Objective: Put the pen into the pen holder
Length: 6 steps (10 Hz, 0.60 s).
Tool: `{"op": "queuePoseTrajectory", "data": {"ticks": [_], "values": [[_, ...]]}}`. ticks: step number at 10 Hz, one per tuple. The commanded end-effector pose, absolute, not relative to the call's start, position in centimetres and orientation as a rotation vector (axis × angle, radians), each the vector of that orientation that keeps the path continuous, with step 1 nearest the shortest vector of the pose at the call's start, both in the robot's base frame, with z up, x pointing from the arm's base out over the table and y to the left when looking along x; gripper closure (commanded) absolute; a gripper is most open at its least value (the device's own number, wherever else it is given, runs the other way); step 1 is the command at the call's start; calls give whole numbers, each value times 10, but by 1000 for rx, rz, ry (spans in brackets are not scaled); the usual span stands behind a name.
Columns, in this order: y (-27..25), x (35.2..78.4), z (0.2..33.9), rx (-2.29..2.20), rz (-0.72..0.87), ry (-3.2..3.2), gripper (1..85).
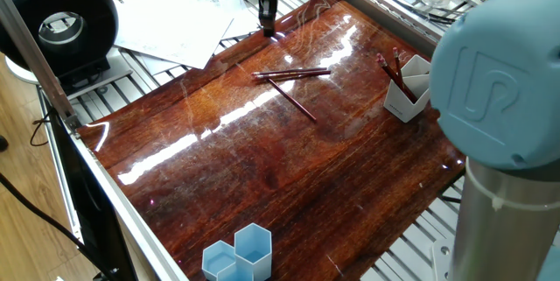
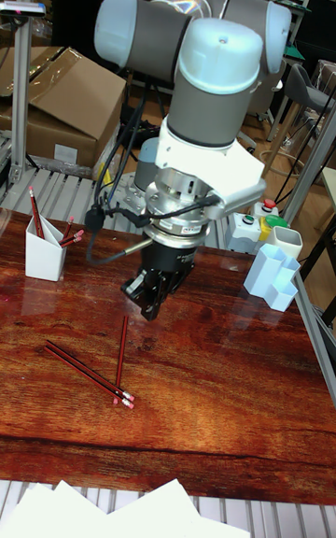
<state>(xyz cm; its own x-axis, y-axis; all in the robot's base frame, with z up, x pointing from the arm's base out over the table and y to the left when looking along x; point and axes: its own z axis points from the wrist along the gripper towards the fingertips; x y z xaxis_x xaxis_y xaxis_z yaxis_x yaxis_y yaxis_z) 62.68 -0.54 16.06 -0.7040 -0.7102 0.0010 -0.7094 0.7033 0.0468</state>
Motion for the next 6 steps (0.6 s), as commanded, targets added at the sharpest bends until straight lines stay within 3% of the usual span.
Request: {"op": "queuePoseTrajectory", "data": {"ticks": [1,3,4,6], "values": [[-19,629,158,1071,-8,-2921,847],[-18,633,158,1129,-8,-2918,847],[-10,655,149,1241,-101,-2890,847],[-13,683,143,1355,-114,-2843,847]]}}
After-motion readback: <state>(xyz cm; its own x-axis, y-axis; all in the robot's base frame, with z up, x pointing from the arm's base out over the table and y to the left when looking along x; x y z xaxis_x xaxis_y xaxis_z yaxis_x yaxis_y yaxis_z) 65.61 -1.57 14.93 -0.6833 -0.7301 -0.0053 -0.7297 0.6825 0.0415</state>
